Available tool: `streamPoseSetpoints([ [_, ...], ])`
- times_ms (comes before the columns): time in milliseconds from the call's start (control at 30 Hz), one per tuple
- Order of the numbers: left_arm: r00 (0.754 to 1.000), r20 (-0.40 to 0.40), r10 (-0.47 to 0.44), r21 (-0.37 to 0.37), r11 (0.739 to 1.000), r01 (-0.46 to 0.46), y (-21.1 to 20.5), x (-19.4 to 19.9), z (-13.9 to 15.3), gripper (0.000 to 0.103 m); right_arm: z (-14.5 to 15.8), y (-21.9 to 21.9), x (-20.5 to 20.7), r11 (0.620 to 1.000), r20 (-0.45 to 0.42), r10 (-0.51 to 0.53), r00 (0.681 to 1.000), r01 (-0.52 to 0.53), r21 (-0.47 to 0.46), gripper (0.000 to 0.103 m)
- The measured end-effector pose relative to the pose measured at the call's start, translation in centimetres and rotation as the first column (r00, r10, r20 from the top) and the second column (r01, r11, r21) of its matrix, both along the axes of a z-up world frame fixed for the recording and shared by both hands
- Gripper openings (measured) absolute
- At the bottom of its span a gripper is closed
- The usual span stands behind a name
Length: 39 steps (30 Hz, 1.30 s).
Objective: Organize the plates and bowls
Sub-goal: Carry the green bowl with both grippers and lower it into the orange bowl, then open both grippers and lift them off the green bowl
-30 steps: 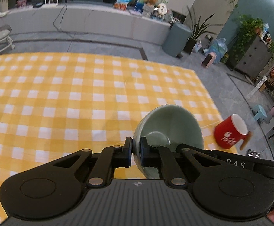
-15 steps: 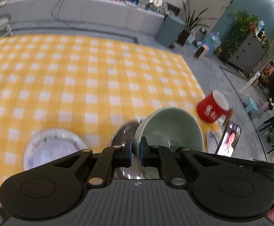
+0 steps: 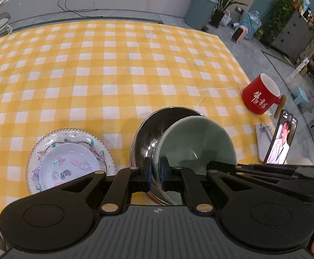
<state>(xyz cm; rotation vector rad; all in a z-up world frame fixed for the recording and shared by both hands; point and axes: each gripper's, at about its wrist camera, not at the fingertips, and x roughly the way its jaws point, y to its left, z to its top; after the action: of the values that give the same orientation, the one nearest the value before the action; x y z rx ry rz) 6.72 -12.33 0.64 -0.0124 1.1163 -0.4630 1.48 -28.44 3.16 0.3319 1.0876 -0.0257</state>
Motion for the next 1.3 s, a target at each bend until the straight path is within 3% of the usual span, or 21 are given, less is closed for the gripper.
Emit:
streamPoseSetpoints([
  [633,0.998,0.012,-0.056,0.082,0.995,0.054,-0.9,0.7,-0.8,0.009,-0.8,1.3,1.1,0.992,-0.014,0.048,0.999,-0.049,-0.118,0.007],
  [1033,0.998,0.008,-0.062,0.074,0.995,0.061,-0.8,0.9,-0.7,0.01,0.0,1.7,0.7,0.99,-0.005,0.035,0.999,-0.035,-0.133,0.008],
  [1300,0.998,0.044,-0.05,0.05,0.998,0.048,-0.2,1.1,0.9,0.019,1.6,1.4,0.5,0.991,0.052,0.016,0.998,-0.009,-0.131,0.023],
])
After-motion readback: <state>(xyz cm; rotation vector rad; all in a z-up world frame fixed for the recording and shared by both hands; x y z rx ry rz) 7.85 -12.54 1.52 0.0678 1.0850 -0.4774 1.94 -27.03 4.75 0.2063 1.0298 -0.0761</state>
